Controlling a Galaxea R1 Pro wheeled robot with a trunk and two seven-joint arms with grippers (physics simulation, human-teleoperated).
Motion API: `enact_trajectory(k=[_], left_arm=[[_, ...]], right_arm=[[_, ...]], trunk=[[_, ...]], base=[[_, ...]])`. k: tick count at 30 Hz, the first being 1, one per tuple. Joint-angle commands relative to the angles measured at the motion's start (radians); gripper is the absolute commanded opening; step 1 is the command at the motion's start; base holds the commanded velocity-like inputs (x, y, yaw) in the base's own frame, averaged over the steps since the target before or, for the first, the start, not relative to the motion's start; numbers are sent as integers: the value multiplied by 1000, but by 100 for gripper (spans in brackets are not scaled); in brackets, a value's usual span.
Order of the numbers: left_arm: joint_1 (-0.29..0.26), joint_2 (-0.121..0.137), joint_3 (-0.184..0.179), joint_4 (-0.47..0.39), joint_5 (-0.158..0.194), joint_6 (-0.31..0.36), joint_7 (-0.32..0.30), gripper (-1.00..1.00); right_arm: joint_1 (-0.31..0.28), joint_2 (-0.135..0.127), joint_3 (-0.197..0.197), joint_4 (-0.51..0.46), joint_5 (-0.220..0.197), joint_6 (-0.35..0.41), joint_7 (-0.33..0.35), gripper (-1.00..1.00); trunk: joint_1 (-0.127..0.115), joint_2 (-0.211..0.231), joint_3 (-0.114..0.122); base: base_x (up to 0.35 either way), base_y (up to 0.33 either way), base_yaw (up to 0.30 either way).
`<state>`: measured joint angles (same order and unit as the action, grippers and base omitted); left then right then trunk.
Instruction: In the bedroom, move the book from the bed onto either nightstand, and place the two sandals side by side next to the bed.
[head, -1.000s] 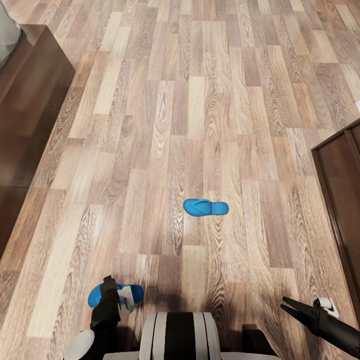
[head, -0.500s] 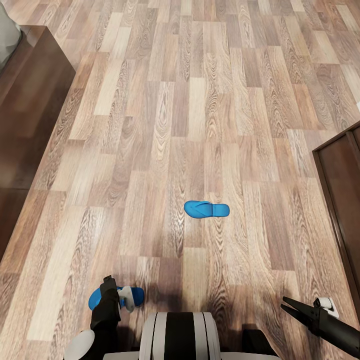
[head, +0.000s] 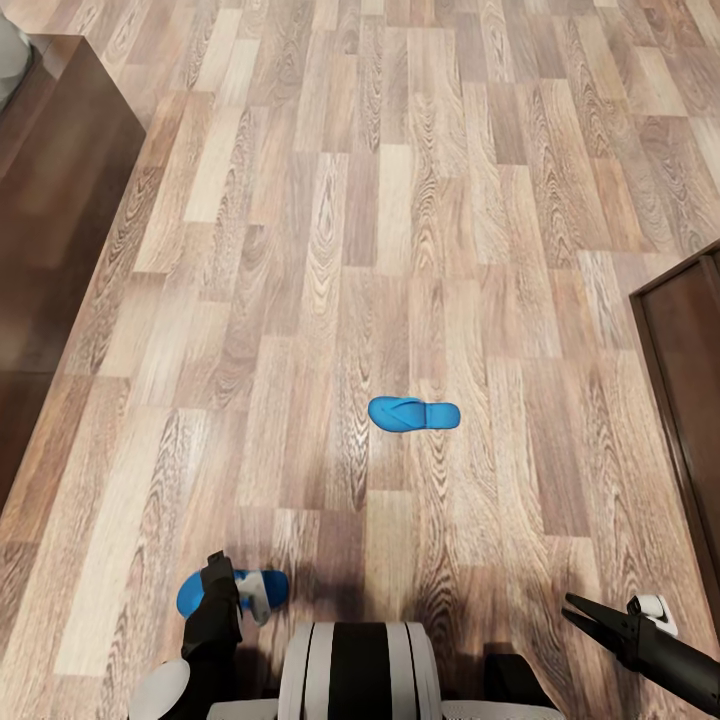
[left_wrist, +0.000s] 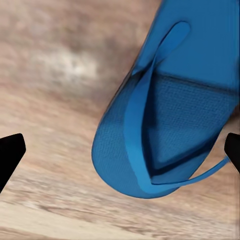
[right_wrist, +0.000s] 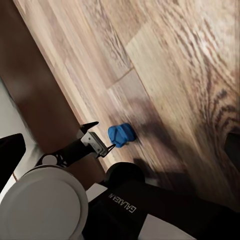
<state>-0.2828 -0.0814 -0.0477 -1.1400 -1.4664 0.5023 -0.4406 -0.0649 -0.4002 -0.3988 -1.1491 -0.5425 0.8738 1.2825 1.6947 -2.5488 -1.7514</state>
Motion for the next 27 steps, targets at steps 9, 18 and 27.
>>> enact_trajectory(k=[9,18,27], left_arm=[[0,0,-1,-2,-9,2,-8,100],[0,1,-1,-3,-9,2,-9,100],[0,2,-1,-3,-10,2,-9,100]], right_arm=[[0,0,0,0,-4,7,1,100],[0,0,0,0,-4,7,0,100],[0,0,0,0,-4,7,1,100]], trunk=[[3,-2,-28],[5,-3,-47],[7,-4,-59]], base=[[0,0,0],[0,0,0],[0,0,0]])
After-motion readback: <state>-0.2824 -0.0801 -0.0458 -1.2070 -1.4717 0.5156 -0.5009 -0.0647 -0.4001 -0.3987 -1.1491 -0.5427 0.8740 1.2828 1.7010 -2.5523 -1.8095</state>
